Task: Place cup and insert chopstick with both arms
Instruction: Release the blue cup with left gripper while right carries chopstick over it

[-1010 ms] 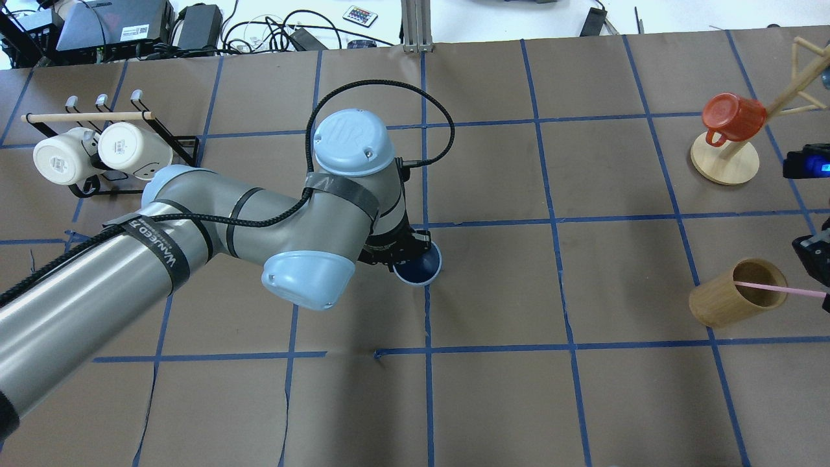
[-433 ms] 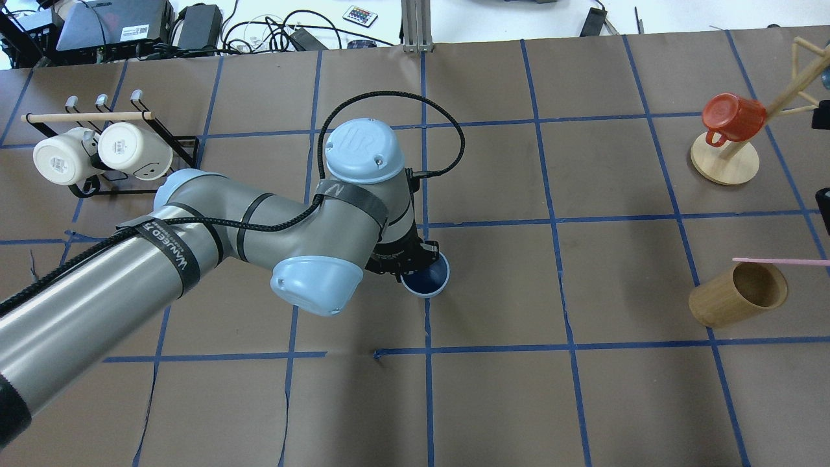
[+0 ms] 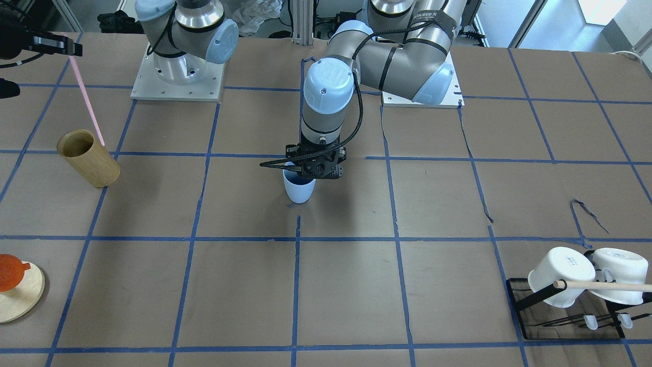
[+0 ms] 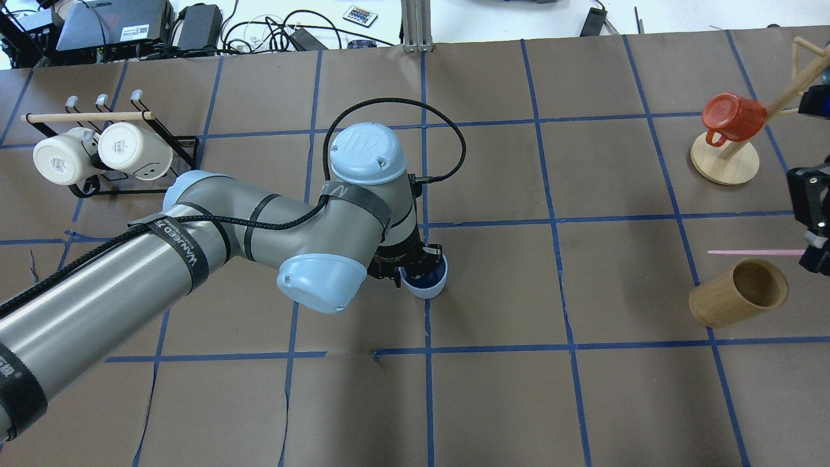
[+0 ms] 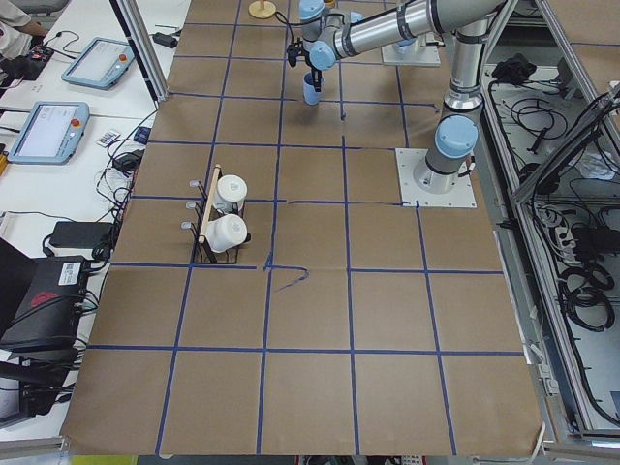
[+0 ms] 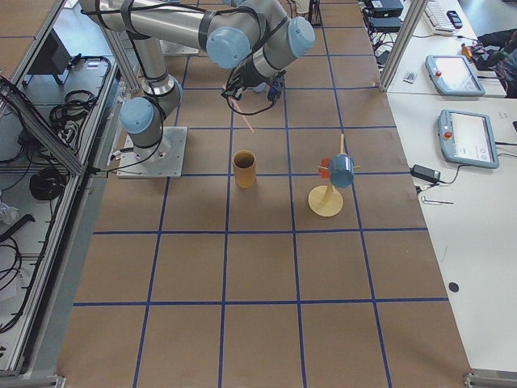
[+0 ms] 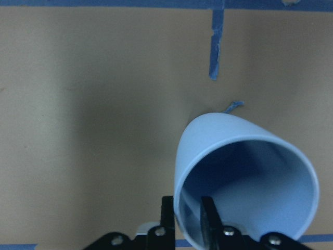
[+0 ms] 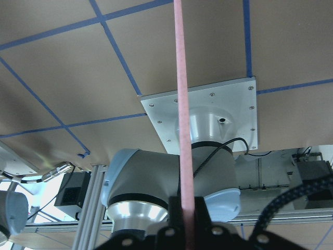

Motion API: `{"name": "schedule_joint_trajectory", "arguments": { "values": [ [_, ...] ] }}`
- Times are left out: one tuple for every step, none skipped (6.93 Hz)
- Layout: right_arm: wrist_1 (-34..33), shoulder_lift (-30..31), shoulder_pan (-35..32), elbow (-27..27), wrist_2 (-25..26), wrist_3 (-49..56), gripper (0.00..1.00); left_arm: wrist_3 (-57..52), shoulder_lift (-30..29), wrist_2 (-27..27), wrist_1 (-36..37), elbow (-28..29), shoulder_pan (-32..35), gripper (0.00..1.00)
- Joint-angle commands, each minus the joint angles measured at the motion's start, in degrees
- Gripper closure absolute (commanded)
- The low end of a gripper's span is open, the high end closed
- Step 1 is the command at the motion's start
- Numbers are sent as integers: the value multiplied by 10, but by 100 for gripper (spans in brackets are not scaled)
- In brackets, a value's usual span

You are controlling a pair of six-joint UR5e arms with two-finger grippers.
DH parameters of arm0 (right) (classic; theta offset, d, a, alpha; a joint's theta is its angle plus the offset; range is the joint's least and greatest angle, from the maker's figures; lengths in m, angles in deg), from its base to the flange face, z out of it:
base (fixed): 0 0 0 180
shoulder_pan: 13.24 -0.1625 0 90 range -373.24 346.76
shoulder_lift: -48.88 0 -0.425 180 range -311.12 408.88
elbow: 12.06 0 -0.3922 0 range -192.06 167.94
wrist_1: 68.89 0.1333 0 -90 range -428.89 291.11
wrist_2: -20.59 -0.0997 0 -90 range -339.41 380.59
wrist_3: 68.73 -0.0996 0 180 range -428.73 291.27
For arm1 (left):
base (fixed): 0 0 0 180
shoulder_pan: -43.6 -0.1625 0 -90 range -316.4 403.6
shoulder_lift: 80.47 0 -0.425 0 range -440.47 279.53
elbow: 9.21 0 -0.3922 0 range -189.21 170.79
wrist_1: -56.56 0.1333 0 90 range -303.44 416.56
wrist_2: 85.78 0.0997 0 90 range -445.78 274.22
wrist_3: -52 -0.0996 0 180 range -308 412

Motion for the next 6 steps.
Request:
{"name": "schedule_joint_trajectory", "arguments": {
  "values": [
    [6,-4,-43,-1,-87,-81,96,0,15,-1,-2,12,-9,29],
    [6,-4,-61,-1,-117,-93,96,-25,27,-1,-27,27,-35,22],
    [6,-4,-79,-1,-165,-132,96,-81,52,1,-56,46,-65,15],
    [6,-5,-99,-1,-216,-152,96,-104,80,11,-92,71,-104,8],
    [6,-8,-114,-1,-268,-182,96,-163,105,24,-125,102,-157,5],
    [7,-12,-129,0,-330,-227,97,-224,126,38,-172,132,-206,3]
  ]
}}
